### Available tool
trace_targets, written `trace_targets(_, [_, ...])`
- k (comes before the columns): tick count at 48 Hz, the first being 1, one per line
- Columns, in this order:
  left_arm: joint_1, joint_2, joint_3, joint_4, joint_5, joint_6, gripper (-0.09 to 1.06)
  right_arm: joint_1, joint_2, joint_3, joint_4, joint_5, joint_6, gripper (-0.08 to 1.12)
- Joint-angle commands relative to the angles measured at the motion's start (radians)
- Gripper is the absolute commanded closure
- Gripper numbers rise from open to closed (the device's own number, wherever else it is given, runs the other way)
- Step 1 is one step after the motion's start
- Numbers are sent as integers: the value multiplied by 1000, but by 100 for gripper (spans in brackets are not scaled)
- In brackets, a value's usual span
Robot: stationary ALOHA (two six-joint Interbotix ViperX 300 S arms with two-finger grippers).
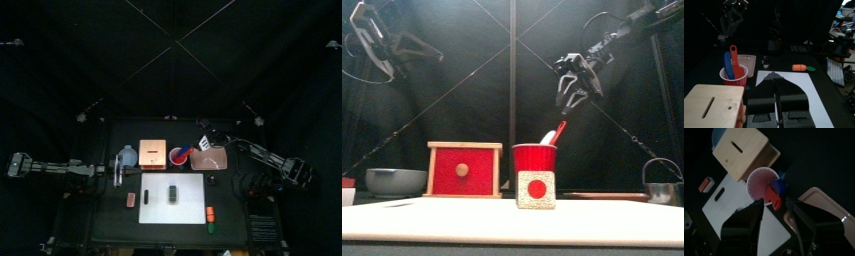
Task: Cut the sushi into 4 pieces with the knife
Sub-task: Pick up the knife at its handle with right hand
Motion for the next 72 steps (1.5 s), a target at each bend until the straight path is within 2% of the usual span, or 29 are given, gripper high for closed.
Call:
trace_targets(1, [9, 3, -17, -8, -11, 2, 94, -32, 40, -87, 12, 84, -26, 20])
trace_targets(13, [9, 3, -12, -8, -11, 3, 94, -54, 178, -175, 109, 216, -126, 17])
trace_targets(20, [11, 3, -8, -8, -11, 3, 94, -52, 225, -189, 127, 270, -138, 18])
trace_targets(72, [15, 3, -2, -8, -11, 3, 94, -14, 307, -189, 123, 301, -130, 19])
